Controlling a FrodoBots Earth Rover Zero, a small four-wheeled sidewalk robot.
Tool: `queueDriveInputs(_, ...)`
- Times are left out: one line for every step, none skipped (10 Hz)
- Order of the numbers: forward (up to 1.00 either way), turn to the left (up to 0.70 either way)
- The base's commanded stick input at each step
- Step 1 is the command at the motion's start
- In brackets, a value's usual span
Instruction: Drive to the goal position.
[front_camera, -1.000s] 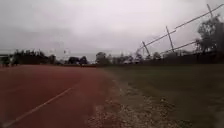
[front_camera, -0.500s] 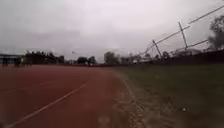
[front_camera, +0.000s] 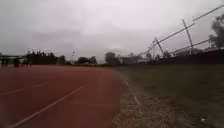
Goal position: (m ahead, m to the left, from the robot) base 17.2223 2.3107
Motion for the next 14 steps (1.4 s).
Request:
queueDriveInputs(0.70, 0.00)
queueDriveInputs(0.70, 0.00)
queueDriveInputs(0.70, 0.00)
queueDriveInputs(0.70, 0.00)
queueDriveInputs(0.70, 0.00)
queueDriveInputs(0.70, 0.00)
queueDriveInputs(0.70, 0.00)
queueDriveInputs(0.70, 0.00)
queueDriveInputs(0.70, 0.00)
queueDriveInputs(0.70, 0.00)
queueDriveInputs(0.70, 0.00)
queueDriveInputs(0.70, 0.00)
queueDriveInputs(0.70, 0.00)
queueDriveInputs(0.70, 0.00)
